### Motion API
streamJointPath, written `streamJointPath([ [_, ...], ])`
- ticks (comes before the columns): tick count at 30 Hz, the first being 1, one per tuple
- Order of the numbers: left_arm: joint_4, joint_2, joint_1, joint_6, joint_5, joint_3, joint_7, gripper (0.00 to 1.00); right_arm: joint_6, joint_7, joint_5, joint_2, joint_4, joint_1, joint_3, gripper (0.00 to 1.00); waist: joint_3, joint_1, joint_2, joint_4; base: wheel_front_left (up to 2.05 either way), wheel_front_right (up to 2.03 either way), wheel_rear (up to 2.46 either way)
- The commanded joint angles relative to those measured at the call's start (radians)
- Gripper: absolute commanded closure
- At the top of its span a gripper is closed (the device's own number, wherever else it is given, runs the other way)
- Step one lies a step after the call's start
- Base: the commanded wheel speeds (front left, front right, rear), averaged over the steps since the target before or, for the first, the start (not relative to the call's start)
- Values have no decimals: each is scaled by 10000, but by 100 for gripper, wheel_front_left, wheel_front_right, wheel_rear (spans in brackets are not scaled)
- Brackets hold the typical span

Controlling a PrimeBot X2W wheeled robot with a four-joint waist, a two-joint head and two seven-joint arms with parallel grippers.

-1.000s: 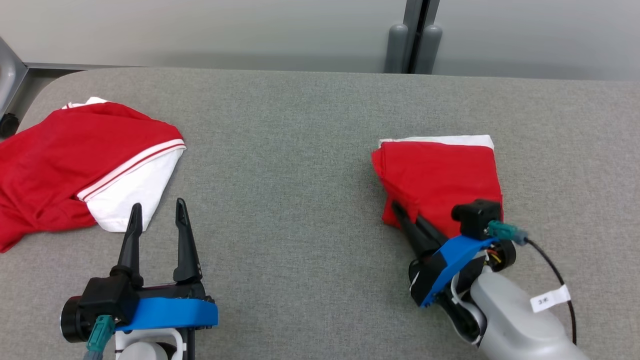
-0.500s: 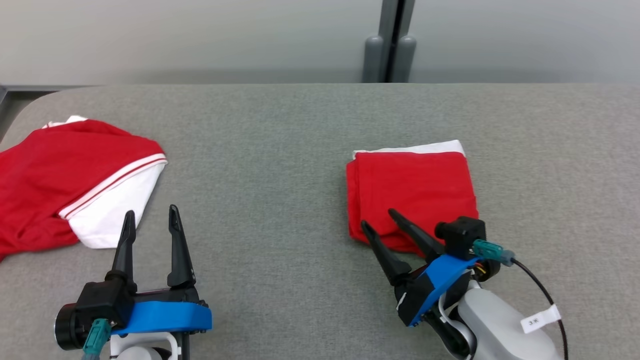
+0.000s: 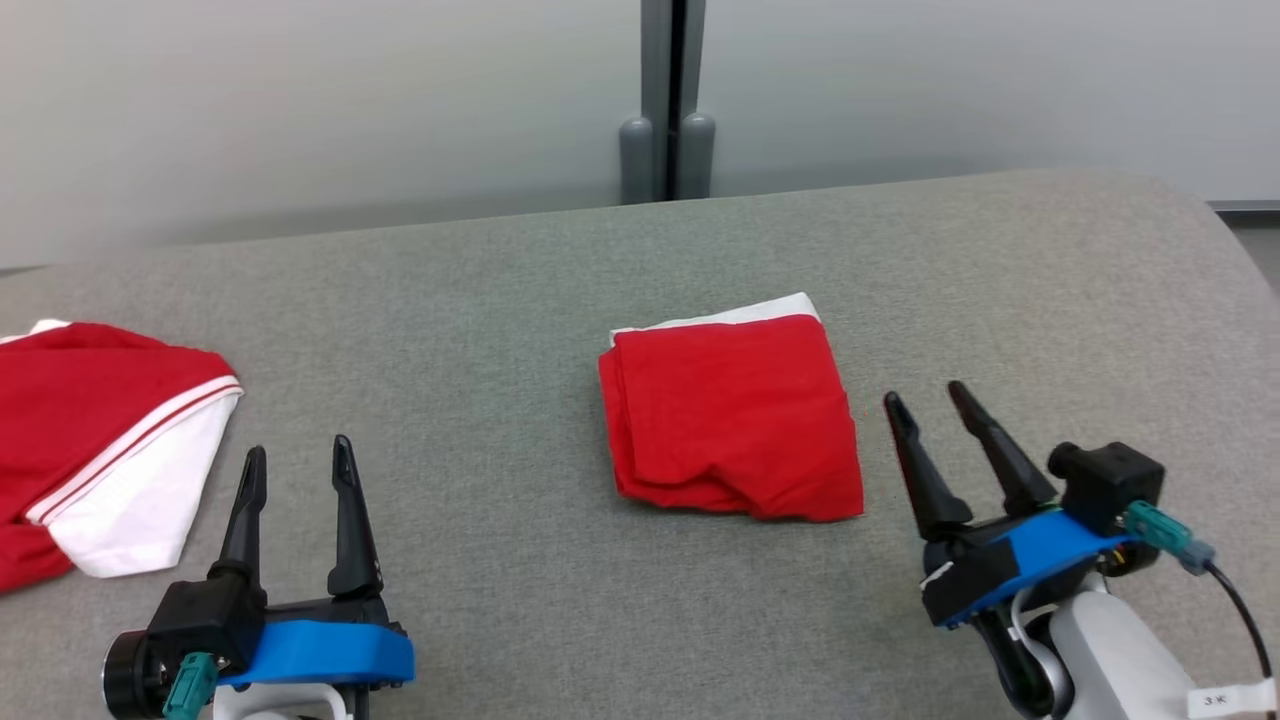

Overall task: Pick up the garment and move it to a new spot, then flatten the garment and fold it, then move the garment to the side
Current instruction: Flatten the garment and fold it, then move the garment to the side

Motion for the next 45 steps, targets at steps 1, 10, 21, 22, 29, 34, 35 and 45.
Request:
streamJointPath([
  [1, 59, -2, 149, 23, 77, 52, -28, 0, 6, -29, -300, 97, -185, 326, -424, 0, -131, 1, 0, -181, 0, 0, 0],
  [10, 354, 154, 413, 115, 363, 333, -28, 0, 6, -30, -1205, 414, -851, 1325, -2023, 0, -439, 1, 0, -426, 0, 0, 0],
  [21, 173, 371, 839, 134, 400, 665, -28, 0, 6, 113, -1732, 801, -1506, 2286, -2859, 0, -796, 1, 0, -199, 0, 0, 0],
  [22, 131, 398, 850, 117, 399, 692, -28, 0, 6, 138, -1784, 827, -1588, 2376, -2903, 0, -824, 1, 0, -161, 0, 0, 0],
  [29, -38, 489, 1038, 67, 317, 901, -27, 0, 6, 415, -2075, 1044, -2110, 2845, -3017, 0, -952, 1, 0, 41, 0, 0, 0],
  [34, -86, 504, 1110, 56, 393, 860, -28, 0, 6, 614, -2241, 1117, -2451, 3023, -3055, 0, -968, 1, 0, 175, 0, 0, 0],
  [35, -87, 507, 1113, 55, 404, 845, -28, 0, 6, 657, -2283, 1118, -2508, 3032, -3059, 0, -967, 1, 0, 197, 0, 0, 0],
  [45, 14, 540, 1168, 155, 426, 759, -27, 0, 6, 893, -2451, 1180, -2835, 3177, -3115, 0, -971, 1, 0, 275, 0, 0, 0],
])
